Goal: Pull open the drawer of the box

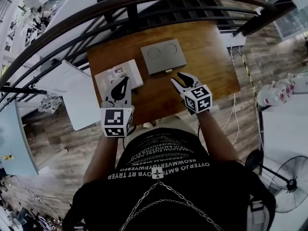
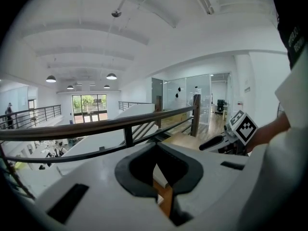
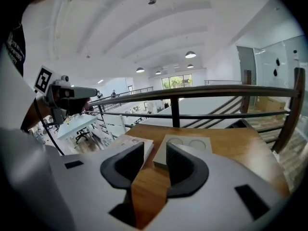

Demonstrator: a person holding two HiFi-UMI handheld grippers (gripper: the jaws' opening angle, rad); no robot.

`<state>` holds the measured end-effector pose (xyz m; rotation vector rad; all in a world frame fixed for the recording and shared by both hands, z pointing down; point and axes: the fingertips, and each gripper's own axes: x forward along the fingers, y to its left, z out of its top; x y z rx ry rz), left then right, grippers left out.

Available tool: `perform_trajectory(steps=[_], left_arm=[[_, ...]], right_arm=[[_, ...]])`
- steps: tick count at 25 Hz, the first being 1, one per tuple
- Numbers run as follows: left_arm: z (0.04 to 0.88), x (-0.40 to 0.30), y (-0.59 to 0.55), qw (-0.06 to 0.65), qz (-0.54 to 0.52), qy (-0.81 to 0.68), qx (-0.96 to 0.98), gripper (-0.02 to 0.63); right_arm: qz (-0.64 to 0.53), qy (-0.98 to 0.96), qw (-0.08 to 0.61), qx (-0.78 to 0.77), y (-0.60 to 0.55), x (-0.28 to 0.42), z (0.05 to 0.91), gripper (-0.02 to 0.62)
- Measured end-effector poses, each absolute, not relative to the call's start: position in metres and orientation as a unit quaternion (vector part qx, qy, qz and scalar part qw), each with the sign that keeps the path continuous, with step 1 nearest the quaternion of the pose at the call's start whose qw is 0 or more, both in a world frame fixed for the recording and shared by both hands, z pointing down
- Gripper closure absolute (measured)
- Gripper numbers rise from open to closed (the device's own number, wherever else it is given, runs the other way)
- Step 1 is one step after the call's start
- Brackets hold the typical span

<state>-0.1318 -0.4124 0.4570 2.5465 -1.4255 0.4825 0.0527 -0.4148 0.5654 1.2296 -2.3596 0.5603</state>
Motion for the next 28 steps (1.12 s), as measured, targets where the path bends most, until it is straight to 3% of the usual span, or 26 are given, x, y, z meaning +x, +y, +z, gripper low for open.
perform_trajectory(steps=[19, 28], left_arm=[[0.499, -0.085, -0.490, 0.111, 0.203, -0.478, 0.848, 0.600], [0.530, -0.088, -0.488, 0.133, 0.227, -0.492, 0.830, 0.600]], right_arm=[[0.307, -0.808, 0.283, 0.416, -0.477, 0.080, 0.719, 0.445], [0.357, -0.769, 0.307, 0.433, -0.497, 0.089, 0.780, 0.400]])
